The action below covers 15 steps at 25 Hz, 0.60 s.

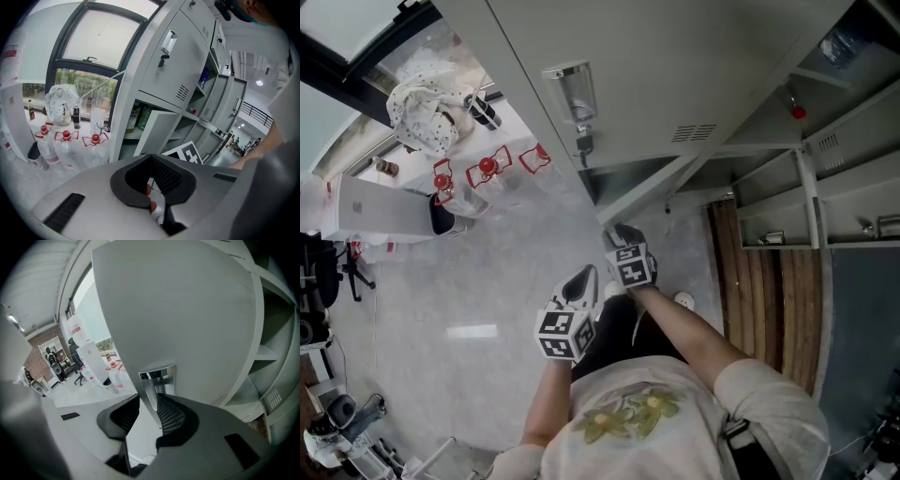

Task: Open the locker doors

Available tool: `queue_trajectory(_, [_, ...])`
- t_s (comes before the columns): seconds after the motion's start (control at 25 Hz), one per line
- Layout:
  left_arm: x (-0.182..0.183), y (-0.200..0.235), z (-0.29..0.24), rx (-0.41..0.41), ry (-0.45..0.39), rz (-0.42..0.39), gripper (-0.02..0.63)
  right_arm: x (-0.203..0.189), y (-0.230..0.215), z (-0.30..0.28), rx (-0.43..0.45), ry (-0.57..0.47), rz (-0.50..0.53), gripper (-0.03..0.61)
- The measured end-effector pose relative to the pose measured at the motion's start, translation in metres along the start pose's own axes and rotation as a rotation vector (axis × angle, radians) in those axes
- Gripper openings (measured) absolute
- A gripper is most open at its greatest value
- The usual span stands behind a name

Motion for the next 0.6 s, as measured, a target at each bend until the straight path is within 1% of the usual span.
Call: queue_trajectory(0.6, [-0.005, -0.021, 0.002, 0.011, -0.004, -0.012, 0.029, -0.017, -0.005, 0.023, 0.022, 0.013, 0.001, 0.132])
Point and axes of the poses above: the fingertips, and each gripper's own axes: z backward along the fingers, y to its left, x out of its top, the point moved 2 cm from there along z, backward along the fingers, and after that the axes turned 5 degrees about -y, right-handed, at the moved point
